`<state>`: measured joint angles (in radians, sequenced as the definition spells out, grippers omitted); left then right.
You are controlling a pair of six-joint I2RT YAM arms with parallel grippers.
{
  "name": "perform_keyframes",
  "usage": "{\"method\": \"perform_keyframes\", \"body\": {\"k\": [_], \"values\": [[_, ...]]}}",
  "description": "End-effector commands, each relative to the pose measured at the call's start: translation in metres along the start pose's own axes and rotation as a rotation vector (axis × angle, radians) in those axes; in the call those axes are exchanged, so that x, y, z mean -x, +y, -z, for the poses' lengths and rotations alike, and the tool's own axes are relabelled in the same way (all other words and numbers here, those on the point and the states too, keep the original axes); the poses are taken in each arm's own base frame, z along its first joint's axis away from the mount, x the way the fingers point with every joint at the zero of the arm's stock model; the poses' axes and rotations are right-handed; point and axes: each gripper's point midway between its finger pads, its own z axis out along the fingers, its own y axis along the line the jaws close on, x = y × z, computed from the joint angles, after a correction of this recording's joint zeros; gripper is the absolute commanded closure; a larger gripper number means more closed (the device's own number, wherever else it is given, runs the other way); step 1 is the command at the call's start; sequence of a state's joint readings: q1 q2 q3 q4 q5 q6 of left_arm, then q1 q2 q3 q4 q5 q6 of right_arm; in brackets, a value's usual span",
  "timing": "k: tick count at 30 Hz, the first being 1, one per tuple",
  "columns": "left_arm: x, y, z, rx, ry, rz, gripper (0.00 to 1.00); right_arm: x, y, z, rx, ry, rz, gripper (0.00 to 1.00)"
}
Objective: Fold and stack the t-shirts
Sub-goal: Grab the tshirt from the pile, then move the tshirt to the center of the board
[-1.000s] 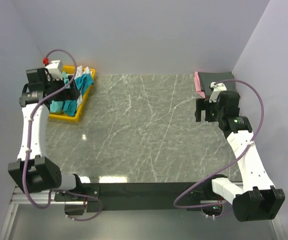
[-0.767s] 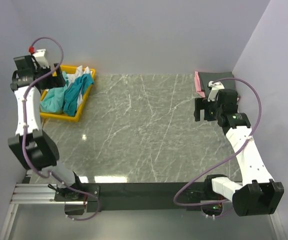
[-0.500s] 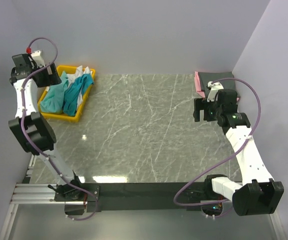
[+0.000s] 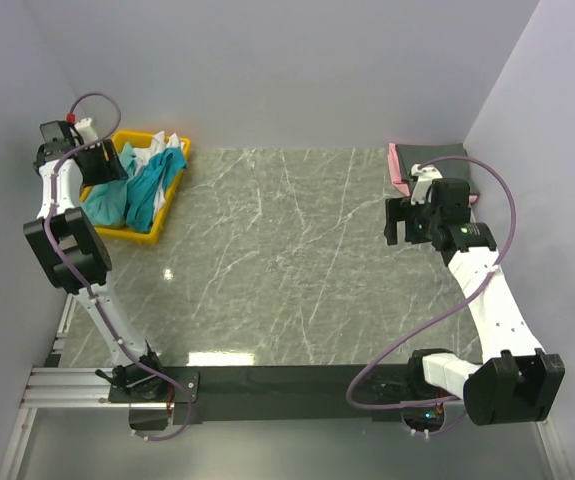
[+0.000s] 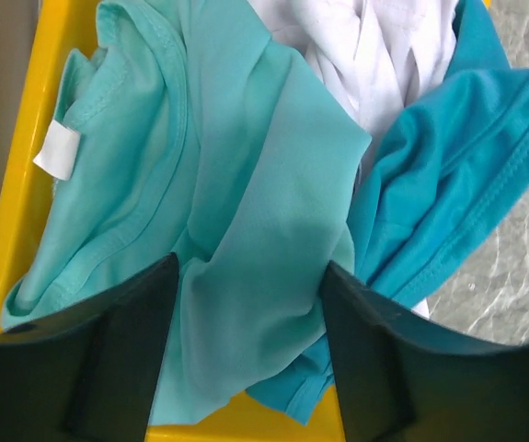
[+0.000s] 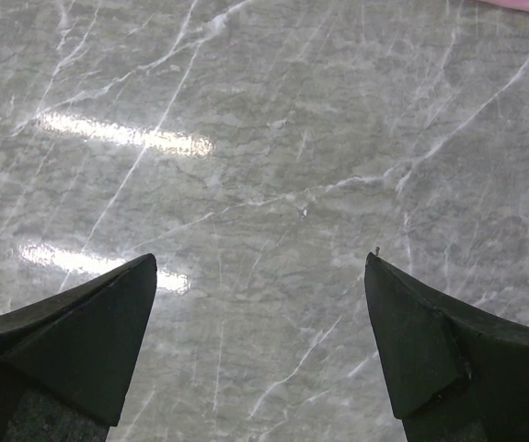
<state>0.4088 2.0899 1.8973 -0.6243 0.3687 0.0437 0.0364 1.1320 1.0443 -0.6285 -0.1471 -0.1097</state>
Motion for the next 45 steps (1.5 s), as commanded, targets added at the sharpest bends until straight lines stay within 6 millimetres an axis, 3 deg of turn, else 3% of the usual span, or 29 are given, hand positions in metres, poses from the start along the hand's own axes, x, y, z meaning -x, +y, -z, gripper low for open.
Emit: {"method": "perform_keyframes", "body": {"k": [1,4,8,10,14,21,29,35,40,45], "values": [[0.028,0.004,0.007,0.011,-0.096,0.002,0.35,0.003,-0.001,0.0,-0.001,-0.009,0.01,0.0],[0.04,0.009,0.014,0.017,-0.136,0.0,0.55,0.003,-0.001,-0.001,0.001,-0.008,0.008,0.0],[0.066,0.012,0.027,0.033,-0.181,-0.012,0.93,0.003,-0.001,-0.003,0.001,0.0,0.007,0.0],[0.073,0.012,0.033,0.033,-0.194,-0.015,1.0,0.003,-0.001,-0.003,0.001,0.001,0.005,0.0],[0.108,0.01,0.063,0.048,-0.291,0.002,1.0,0.003,-0.001,-0.004,0.005,0.004,0.004,0.0],[0.167,-0.011,0.142,0.061,-0.515,-0.046,1.0,0.002,0.001,-0.005,0.016,0.008,0.004,0.0],[0.221,-0.03,0.219,0.103,-0.752,-0.091,1.0,0.003,0.002,-0.004,0.02,0.006,0.004,0.0],[0.254,-0.069,0.284,0.018,-0.955,-0.157,1.0,0.004,0.002,-0.003,0.023,-0.002,0.003,0.0],[0.263,-0.134,0.33,-0.147,-1.045,-0.267,0.99,0.007,0.004,-0.002,0.03,-0.007,0.0,0.0],[0.261,-0.215,0.376,-0.277,-1.166,-0.366,0.99,0.01,0.004,-0.001,0.038,-0.014,-0.008,0.0]]}}
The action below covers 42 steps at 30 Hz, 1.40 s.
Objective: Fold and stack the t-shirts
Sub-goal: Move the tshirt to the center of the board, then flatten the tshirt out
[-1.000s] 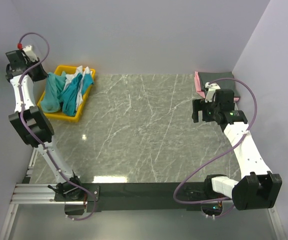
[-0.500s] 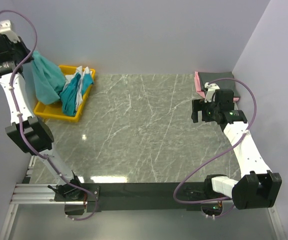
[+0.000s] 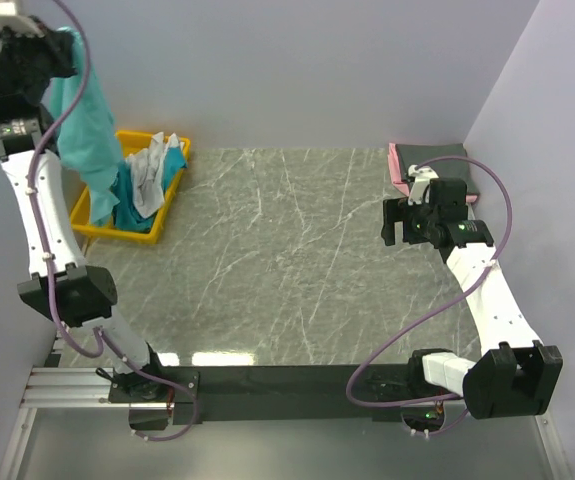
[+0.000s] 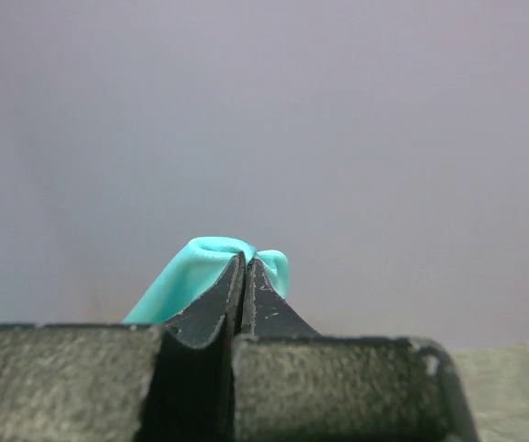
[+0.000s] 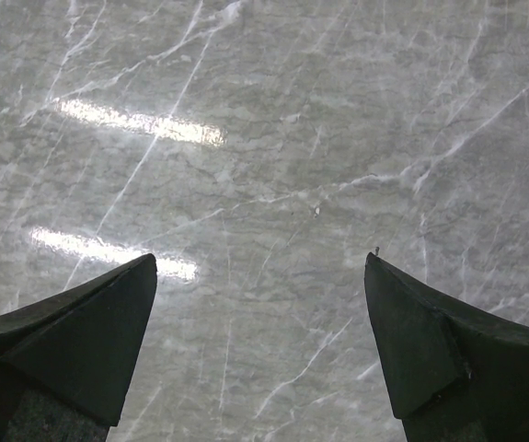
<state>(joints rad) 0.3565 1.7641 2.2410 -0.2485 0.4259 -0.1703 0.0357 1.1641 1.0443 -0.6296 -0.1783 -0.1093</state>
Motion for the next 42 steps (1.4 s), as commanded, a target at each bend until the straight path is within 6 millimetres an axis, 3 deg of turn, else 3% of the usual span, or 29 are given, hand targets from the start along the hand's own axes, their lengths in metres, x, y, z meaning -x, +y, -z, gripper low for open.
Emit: {"method": "perform_keyframes", "body": {"k": [1,4,5,7,8,11,15,16,17,18,20,21,23,24,25,26,28,31,33,36,37,42], "values": [[0.099,-0.101,0.029,-0.229,-0.25,-0.075,0.99,0.015,-0.001,0.008,0.006,-0.045,-0.005,0.0],[0.114,-0.149,0.041,-0.34,-0.289,-0.048,0.99,0.018,-0.002,0.01,0.007,-0.054,-0.016,0.0],[0.116,-0.18,0.046,-0.418,-0.297,-0.021,0.99,0.019,-0.003,0.011,0.009,-0.056,-0.022,0.0],[0.123,-0.208,0.058,-0.495,-0.311,0.033,0.99,0.02,-0.007,0.012,0.011,-0.06,-0.047,0.0],[0.125,-0.246,0.069,-0.593,-0.312,0.077,0.99,0.021,-0.009,0.013,0.011,-0.064,-0.054,0.0],[0.126,-0.297,0.091,-0.746,-0.292,0.2,0.99,0.022,-0.015,0.013,0.02,-0.061,-0.09,0.0],[0.111,-0.332,0.114,-0.897,-0.196,0.384,0.99,0.024,-0.025,0.015,0.035,-0.065,-0.148,0.0],[0.081,-0.335,0.106,-0.899,-0.12,0.41,0.99,0.022,-0.03,0.015,0.033,-0.06,-0.17,0.0],[0.072,-0.335,0.112,-0.901,-0.091,0.418,0.99,0.023,-0.031,0.017,0.047,-0.063,-0.182,0.0],[0.025,-0.336,0.104,-0.879,0.019,0.443,0.99,0.022,-0.033,0.017,0.046,-0.062,-0.187,0.0],[-0.015,-0.333,0.115,-0.877,0.115,0.441,0.99,0.02,-0.038,0.018,0.034,-0.058,-0.199,0.0],[-0.081,-0.33,0.117,-0.85,0.247,0.424,0.99,0.019,-0.04,0.017,0.033,-0.056,-0.195,0.0],[-0.15,-0.319,0.134,-0.79,0.424,0.414,0.94,0.017,-0.04,0.019,0.041,-0.049,-0.197,0.0],[-0.204,-0.31,0.145,-0.77,0.536,0.378,0.87,0.015,-0.04,0.017,0.046,-0.038,-0.191,0.0],[-0.239,-0.293,0.147,-0.732,0.619,0.383,0.67,0.011,-0.038,0.017,0.055,-0.02,-0.19,0.0],[-0.272,-0.28,0.16,-0.694,0.738,0.404,0.59,0.009,-0.037,0.016,0.065,-0.009,-0.185,0.0],[-0.328,-0.24,0.17,-0.615,0.872,0.416,0.28,-0.001,-0.033,0.013,0.096,0.035,-0.173,0.0],[-0.352,-0.198,0.172,-0.532,0.925,0.382,0.15,-0.018,-0.029,0.007,0.131,0.109,-0.153,0.0],[-0.351,-0.192,0.172,-0.56,0.905,0.298,0.14,-0.03,-0.029,0.003,0.146,0.161,-0.143,0.02],[-0.349,-0.214,0.183,-0.657,0.895,0.182,0.15,-0.045,-0.03,-0.006,0.159,0.234,-0.151,0.05],[-0.357,-0.236,0.195,-0.709,0.929,0.132,0.16,-0.048,-0.031,-0.009,0.159,0.248,-0.157,0.06],[-0.41,-0.263,0.219,-0.704,1.034,-0.041,0.16,-0.057,-0.035,-0.04,0.156,0.308,-0.243,0.14]]}}
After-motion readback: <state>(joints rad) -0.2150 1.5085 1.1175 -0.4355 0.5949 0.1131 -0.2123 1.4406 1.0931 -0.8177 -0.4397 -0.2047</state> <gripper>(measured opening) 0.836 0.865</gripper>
